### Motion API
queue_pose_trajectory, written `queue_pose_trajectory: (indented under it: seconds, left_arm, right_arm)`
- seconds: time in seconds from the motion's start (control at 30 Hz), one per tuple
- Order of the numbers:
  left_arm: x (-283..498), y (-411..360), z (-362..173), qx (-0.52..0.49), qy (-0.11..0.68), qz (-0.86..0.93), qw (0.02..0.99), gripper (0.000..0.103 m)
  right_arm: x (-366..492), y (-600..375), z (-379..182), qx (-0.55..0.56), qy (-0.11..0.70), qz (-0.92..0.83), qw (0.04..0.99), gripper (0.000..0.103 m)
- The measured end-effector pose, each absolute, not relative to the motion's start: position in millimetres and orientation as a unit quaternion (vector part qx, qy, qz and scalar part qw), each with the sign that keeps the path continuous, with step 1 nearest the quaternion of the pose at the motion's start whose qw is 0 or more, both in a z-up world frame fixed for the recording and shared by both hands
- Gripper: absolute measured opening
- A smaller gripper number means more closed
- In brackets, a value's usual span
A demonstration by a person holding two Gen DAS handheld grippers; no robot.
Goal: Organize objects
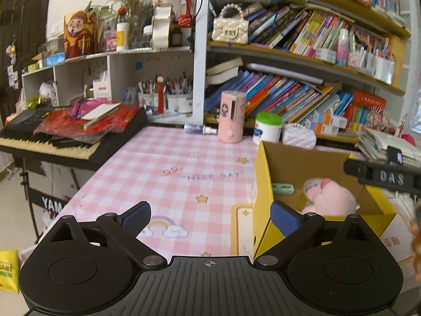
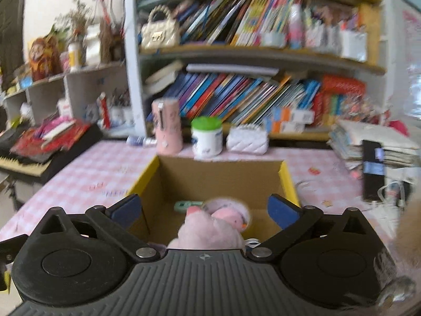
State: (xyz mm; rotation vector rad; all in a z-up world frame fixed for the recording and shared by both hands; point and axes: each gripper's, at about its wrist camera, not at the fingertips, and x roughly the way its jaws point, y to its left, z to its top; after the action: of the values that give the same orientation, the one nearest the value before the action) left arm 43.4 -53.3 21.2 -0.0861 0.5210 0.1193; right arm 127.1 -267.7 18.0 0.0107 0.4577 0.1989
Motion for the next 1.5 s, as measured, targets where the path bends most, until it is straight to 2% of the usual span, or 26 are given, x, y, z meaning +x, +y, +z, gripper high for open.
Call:
queue_pose_trajectory:
  seconds: [0.17, 0.6, 0.87, 1.5]
  left_arm:
    - [34, -51, 28, -0.046, 0.250, 0.040, 0.966, 0.100]
    - [6, -49, 19, -0.021, 0.255, 0.026, 0.966, 0.103]
    - [-4, -53, 3, -0.005, 0.293, 0.011, 0.956, 0.103]
    - [-6, -58, -8, -0.009, 0.328, 0.005, 0.944, 0.103]
  right_arm:
    - [92, -257, 23, 0.011, 0.221, 0.065, 0.973, 0.103]
    - [16, -211, -12, 0.000, 0.294, 0.040, 0.955, 0.103]
    - [1, -192, -18, -0.015, 0.310, 0.052, 0.949, 0.103]
    - [-5, -188, -30, 0.000, 0.351, 0.059, 0.934, 0.103]
